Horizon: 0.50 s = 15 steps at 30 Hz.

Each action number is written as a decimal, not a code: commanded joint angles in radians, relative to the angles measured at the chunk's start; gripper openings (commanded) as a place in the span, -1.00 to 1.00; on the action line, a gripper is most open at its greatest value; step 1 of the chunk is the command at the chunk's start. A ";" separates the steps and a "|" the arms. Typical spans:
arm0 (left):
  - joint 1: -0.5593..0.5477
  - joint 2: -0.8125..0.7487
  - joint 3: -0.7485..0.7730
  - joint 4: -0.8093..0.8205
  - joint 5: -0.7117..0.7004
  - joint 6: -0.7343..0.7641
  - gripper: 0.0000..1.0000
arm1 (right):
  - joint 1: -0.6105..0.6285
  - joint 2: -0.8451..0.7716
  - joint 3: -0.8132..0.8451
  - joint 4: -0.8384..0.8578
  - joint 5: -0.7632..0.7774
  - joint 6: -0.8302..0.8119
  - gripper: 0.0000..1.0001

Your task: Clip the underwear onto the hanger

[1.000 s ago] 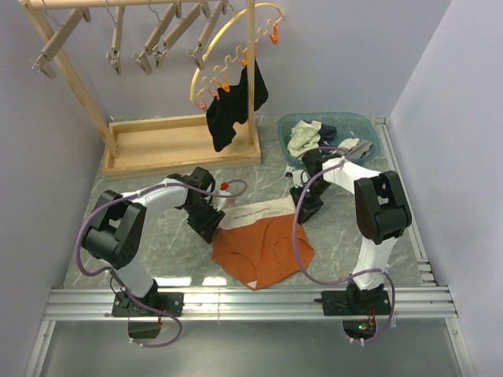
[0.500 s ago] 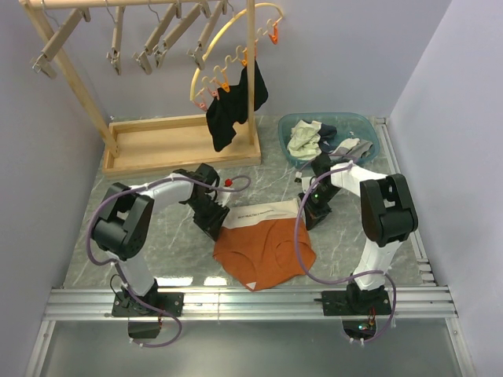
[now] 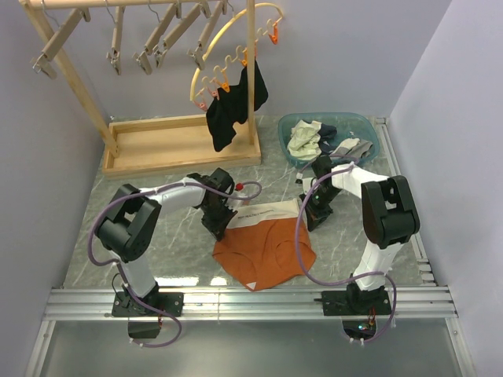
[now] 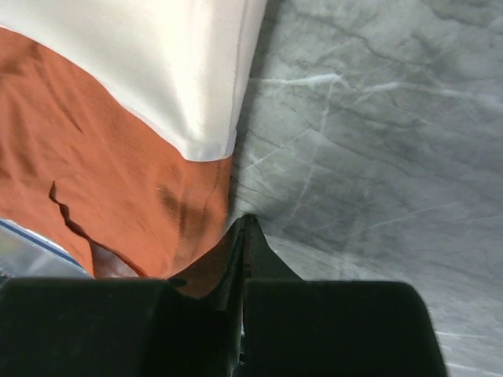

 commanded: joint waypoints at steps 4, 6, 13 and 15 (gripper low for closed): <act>-0.005 0.006 -0.060 0.019 -0.198 0.032 -0.99 | -0.013 -0.060 -0.008 0.020 0.078 -0.023 -1.00; -0.007 -0.014 -0.072 0.006 -0.212 0.047 -0.99 | -0.014 -0.061 -0.007 0.013 0.079 -0.029 -1.00; -0.007 -0.044 -0.084 -0.031 -0.215 0.070 -0.99 | -0.011 -0.084 -0.017 -0.009 0.017 -0.055 -1.00; -0.007 -0.046 -0.081 -0.029 -0.214 0.064 -0.99 | -0.011 -0.089 0.002 -0.012 -0.002 -0.034 -0.97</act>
